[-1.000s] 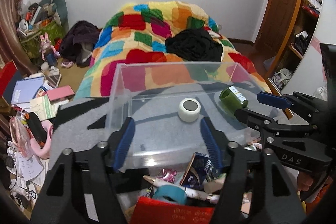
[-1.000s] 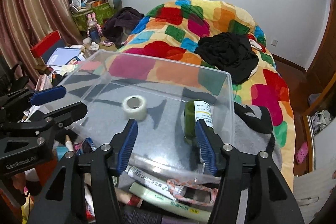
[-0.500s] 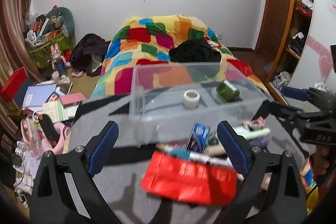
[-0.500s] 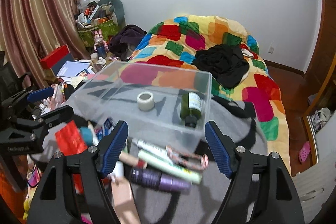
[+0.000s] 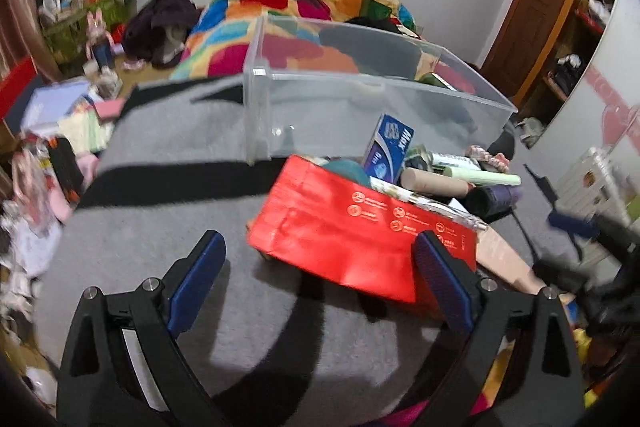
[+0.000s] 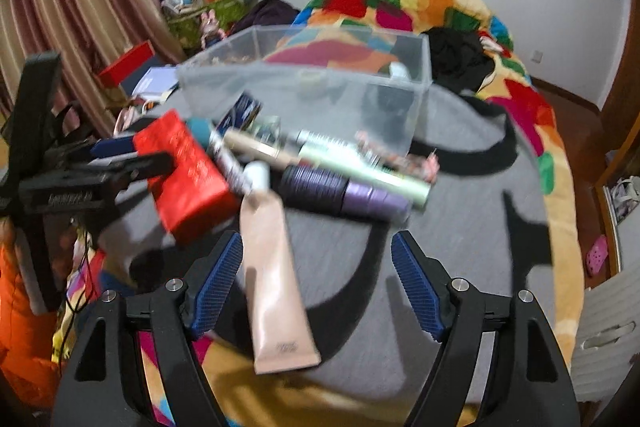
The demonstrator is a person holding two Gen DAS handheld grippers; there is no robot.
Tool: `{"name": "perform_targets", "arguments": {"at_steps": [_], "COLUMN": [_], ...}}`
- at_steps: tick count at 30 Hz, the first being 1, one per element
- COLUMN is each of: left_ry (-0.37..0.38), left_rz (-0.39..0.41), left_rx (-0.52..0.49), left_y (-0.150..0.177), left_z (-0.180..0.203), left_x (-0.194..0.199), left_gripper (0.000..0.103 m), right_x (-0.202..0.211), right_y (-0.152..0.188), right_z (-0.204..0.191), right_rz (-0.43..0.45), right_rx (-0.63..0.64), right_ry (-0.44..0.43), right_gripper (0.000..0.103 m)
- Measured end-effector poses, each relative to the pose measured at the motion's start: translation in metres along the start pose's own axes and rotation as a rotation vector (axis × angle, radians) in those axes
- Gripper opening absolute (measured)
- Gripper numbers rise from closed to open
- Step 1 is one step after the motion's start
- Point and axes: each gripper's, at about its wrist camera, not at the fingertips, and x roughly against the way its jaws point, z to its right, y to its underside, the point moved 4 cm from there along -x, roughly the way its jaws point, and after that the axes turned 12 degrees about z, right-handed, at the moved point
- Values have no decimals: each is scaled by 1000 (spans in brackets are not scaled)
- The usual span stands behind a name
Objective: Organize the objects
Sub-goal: 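Grasp the red pouch with the left tool while the right tool grasps the beige tube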
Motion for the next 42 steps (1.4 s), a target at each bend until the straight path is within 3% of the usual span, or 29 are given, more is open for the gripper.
{"name": "perform_targets", "arguments": {"at_steps": [3, 9, 14, 20, 25, 29, 35, 42], "left_ry": [27, 57, 77, 67, 90, 81, 98, 147], "left_rz": [-2, 31, -3, -6, -62, -55, -34, 6], "left_rx": [37, 8, -18, -39, -52, -86, -106, -41], "left_y": [4, 10, 21, 28, 42, 46, 40, 26], "left_z": [3, 16, 22, 30, 47, 56, 64, 56], "left_x": [2, 20, 25, 35, 27, 25, 12, 11], "left_gripper": [96, 96, 96, 96, 96, 97, 97, 96], "right_x": [-7, -8, -1, 10, 18, 16, -1, -18], "right_y": [13, 23, 22, 25, 19, 7, -20, -25], "right_z": [-3, -3, -1, 10, 7, -3, -15, -23], "right_rz": [-32, -30, -17, -21, -9, 28, 46, 18], "right_rx": [3, 9, 28, 38, 93, 133, 121, 133], "right_ry": [4, 21, 20, 32, 23, 11, -24, -58], "right_gripper": [74, 71, 41, 35, 36, 50, 49, 49]}}
